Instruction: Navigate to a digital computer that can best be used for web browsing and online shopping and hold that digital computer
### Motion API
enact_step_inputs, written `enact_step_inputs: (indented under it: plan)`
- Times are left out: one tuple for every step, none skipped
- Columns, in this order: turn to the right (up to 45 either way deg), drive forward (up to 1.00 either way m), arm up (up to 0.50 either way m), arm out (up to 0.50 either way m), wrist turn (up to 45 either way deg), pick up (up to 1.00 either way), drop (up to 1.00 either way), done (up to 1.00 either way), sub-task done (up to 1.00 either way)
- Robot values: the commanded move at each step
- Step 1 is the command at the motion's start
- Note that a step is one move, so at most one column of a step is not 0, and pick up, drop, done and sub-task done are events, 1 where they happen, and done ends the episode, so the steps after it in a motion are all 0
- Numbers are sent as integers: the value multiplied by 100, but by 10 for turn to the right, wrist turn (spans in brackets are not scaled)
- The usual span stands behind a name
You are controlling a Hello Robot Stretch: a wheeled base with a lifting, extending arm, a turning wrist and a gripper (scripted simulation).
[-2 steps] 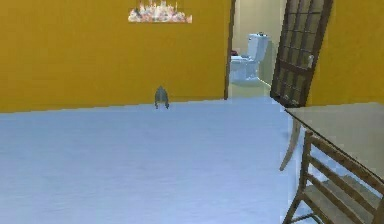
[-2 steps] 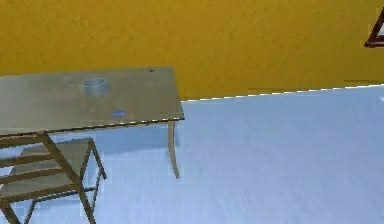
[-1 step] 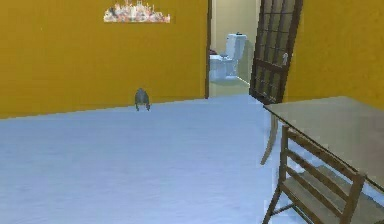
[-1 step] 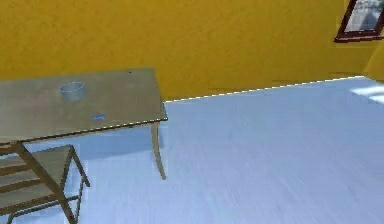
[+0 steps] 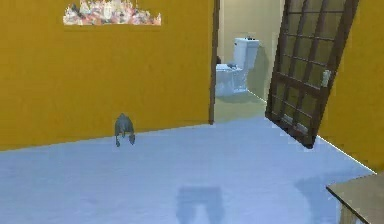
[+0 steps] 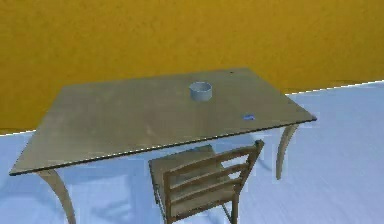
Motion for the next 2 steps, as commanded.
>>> enact_step_inputs:
  plan:
    - [210, 0, 0, 0, 0, 0, 0, 0, 0]
    - [0, 10, 0, 0, 0, 0, 0, 0, 0]
